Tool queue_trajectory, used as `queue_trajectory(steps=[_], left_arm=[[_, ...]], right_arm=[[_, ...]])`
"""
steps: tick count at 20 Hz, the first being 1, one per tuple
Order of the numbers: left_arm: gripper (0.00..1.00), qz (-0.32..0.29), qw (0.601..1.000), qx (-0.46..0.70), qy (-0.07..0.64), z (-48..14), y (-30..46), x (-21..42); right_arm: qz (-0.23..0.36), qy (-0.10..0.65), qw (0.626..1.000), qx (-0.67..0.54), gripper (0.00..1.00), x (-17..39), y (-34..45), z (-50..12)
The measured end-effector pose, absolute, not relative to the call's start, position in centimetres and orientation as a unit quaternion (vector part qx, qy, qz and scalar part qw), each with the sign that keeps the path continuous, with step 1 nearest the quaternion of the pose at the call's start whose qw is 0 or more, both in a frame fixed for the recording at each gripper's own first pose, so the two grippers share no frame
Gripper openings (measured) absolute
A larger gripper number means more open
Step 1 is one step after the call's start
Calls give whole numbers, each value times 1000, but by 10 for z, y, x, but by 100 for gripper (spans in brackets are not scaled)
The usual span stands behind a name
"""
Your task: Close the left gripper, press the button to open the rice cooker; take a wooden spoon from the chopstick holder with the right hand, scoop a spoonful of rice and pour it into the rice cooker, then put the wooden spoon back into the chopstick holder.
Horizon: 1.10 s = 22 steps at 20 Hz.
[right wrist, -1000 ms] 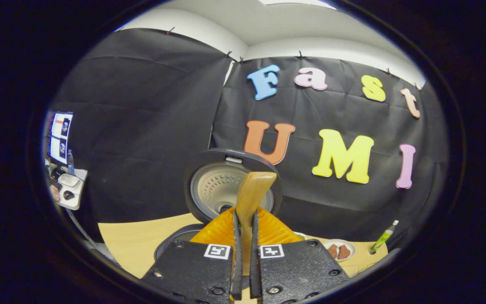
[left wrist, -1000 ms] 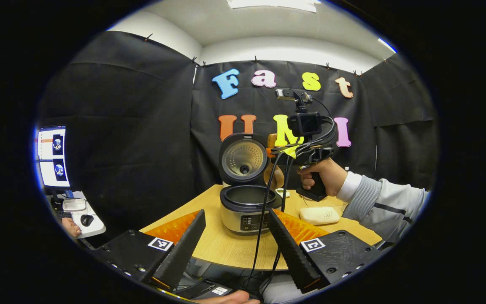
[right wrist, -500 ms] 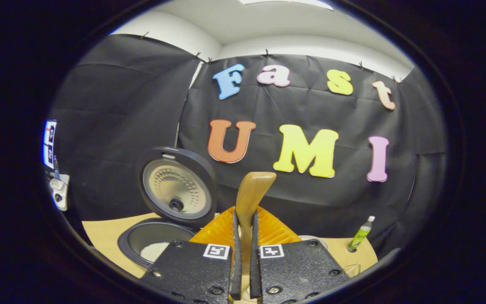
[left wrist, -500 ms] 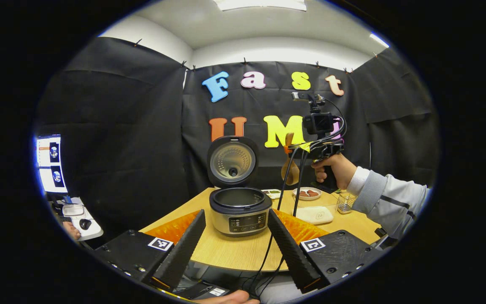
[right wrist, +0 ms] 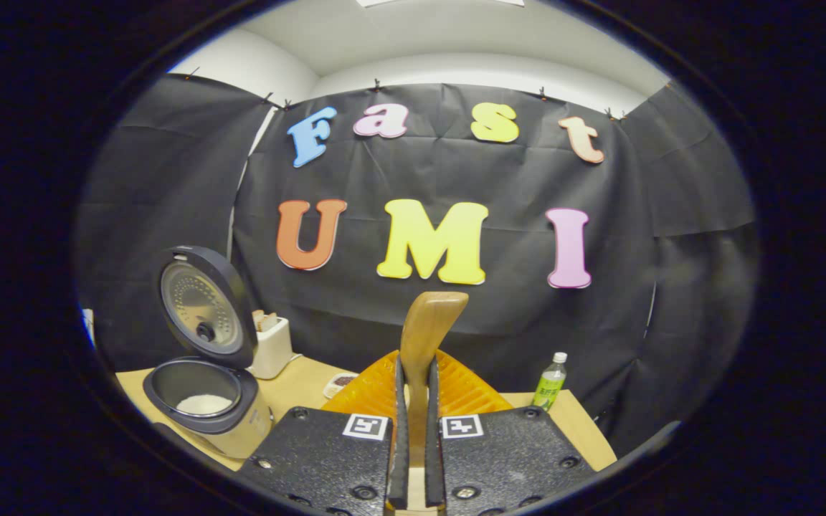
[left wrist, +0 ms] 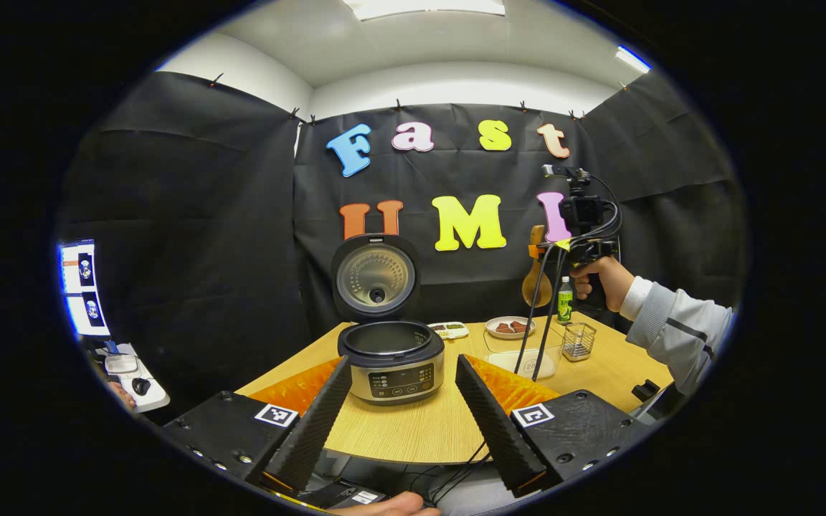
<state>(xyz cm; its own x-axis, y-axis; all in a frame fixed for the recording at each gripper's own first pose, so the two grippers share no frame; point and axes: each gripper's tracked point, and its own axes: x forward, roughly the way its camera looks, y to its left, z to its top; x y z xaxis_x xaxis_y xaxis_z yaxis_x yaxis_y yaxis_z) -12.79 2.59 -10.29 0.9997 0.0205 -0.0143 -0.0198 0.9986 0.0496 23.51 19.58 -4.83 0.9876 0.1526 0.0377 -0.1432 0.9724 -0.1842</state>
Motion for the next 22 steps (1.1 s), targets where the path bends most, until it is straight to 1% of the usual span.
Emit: queue_trajectory(steps=[6,9,12,15,19,22], left_arm=[[94,-3,1000,19,-14,-82,9,-131],[93,5,999,20,-26,-75,6,-130],[93,-11,999,-1,-30,-67,-6,-130],[93,-13,999,-8,-31,-61,-7,-131],[93,-5,1000,3,-27,-62,-8,-127],[93,-4,1000,5,-26,-63,-11,-122]], right_arm=[[28,5,998,-62,14,251,117,-88],[6,11,999,-35,14,257,84,-100],[0,15,1000,-27,14,260,63,-114],[-11,14,1000,-12,14,262,46,-118],[2,36,999,12,16,268,44,-137],[1,49,998,29,19,277,39,-148]])
